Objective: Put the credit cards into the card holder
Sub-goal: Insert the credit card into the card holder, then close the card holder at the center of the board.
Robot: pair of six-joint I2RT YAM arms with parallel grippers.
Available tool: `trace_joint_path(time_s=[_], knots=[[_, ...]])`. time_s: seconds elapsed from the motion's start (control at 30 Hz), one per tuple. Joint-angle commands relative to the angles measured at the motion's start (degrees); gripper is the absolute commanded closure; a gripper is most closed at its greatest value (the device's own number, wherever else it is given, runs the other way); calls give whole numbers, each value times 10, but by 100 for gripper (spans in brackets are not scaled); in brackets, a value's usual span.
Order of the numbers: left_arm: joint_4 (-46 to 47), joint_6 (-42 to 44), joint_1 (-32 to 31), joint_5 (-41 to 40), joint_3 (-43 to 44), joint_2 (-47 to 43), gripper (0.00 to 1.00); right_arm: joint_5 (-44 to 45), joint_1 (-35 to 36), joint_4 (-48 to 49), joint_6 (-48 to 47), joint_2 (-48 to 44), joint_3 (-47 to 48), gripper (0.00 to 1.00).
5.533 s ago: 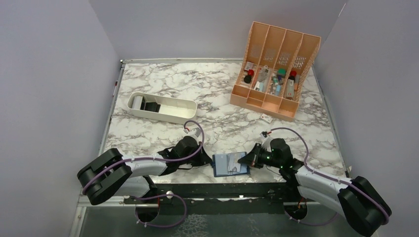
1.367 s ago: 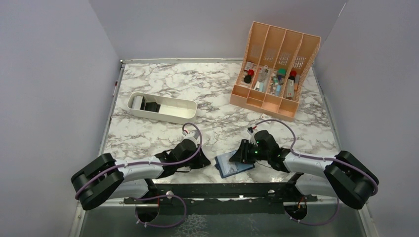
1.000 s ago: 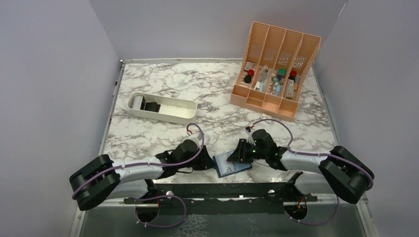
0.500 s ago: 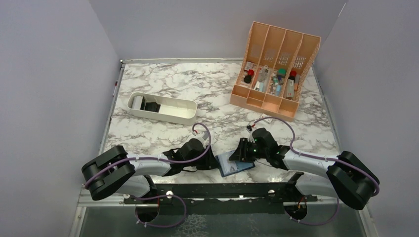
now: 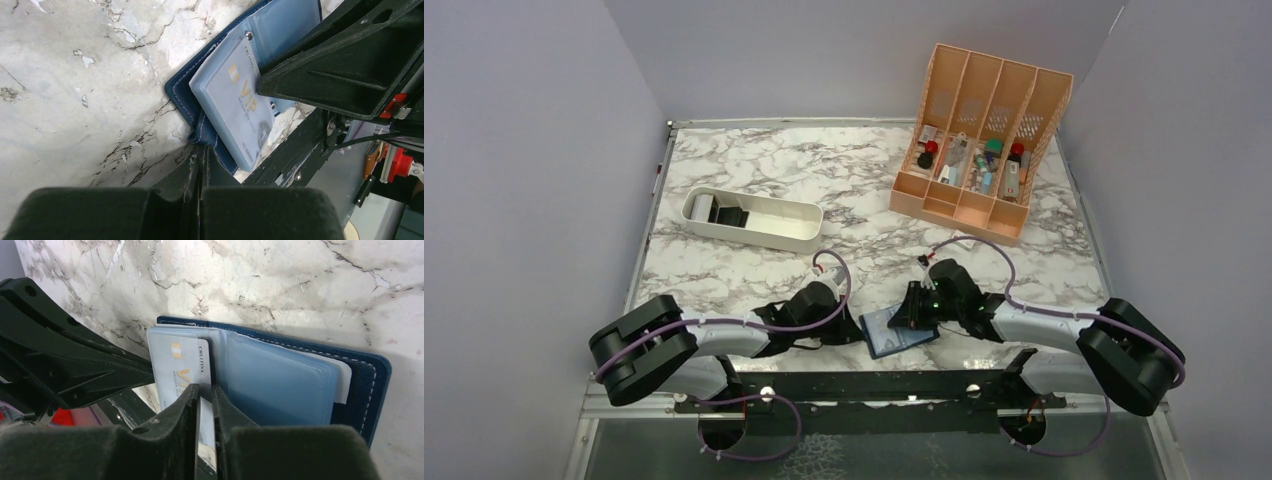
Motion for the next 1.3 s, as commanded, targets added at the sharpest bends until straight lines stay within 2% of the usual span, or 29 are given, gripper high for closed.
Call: trace_joint_path(time_s=[0.0,0.23,0.47,0.57,0.73,0.9,1.17,1.2,1.27], knots=[[-6,8,-3,-26,-9,-19,100,4,10,-10,-8,2,22,78],[-70,28,-3,-70,3,-63,100,78,10,-141,-31,-71,68,50],[-65,30,-2,-69,-1,-91,100,151,8,-222,-43,-96,96,27],[-50,32,-2,-50,3,-89,83,167,-2,-243,-47,-93,101,21],[-44,37,-3,-24,17,-54,63,122,-58,-230,-59,-90,82,16],[-30,37,-3,-2,26,-13,57,83,-78,-207,-58,-85,59,14],[-22,38,-3,5,32,7,57,57,-84,-188,-56,-81,41,15],[-22,38,-3,4,31,6,59,48,-85,-183,-55,-83,39,15],[-22,38,-3,4,30,5,72,21,-86,-164,-49,-90,32,16]])
